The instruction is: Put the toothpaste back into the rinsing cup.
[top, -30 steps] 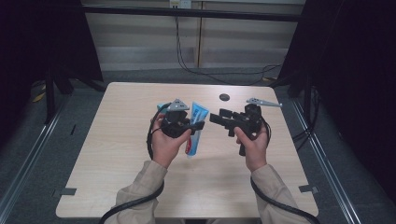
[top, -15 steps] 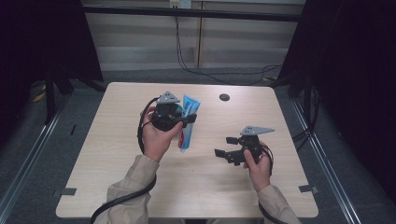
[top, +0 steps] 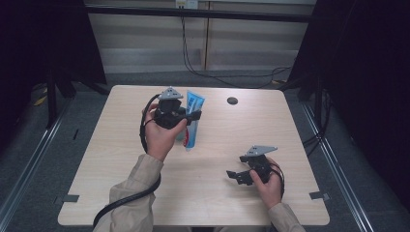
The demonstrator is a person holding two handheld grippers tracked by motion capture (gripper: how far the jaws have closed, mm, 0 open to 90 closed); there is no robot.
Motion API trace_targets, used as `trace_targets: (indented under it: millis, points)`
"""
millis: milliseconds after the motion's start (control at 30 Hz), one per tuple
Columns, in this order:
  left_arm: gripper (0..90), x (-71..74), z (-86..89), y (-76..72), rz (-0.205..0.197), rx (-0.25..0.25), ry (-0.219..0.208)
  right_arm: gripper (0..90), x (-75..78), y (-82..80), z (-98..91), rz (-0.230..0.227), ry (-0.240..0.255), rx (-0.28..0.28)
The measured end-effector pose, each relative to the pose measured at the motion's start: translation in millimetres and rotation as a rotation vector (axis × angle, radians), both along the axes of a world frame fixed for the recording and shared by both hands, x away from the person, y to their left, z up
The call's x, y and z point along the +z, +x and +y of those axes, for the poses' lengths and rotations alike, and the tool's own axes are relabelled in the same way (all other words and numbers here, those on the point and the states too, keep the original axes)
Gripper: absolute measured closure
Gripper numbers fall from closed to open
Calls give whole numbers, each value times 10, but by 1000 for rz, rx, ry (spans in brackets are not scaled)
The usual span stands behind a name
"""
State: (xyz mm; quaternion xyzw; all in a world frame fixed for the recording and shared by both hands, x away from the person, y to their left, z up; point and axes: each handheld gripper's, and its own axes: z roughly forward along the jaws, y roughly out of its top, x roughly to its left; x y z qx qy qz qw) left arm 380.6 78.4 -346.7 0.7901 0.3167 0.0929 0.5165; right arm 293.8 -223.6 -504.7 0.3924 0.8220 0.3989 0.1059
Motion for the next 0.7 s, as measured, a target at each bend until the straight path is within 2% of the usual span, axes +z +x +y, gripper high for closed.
trace_targets:
  millis: [67, 133, 300, 467, 700]
  points:
    - [730, 17, 9, 11, -1, 6, -6, 148, -44, -11, -14, 13, -16, -24]
    - [730, 39, 12, 23, -5, 11, -4, 148, -56, -21, -24, 0, -16, -28]
    - [729, 101, 23, 62, -12, 18, -17, 146, -68, -51, -11, -26, -53, -23]
    - [730, 139, 26, 95, -18, 25, -13, 141, -73, -78, 33, -54, -106, -25]
    - [729, 209, 31, 163, -27, 44, -31, 141, -73, -80, 34, -53, -107, -27]
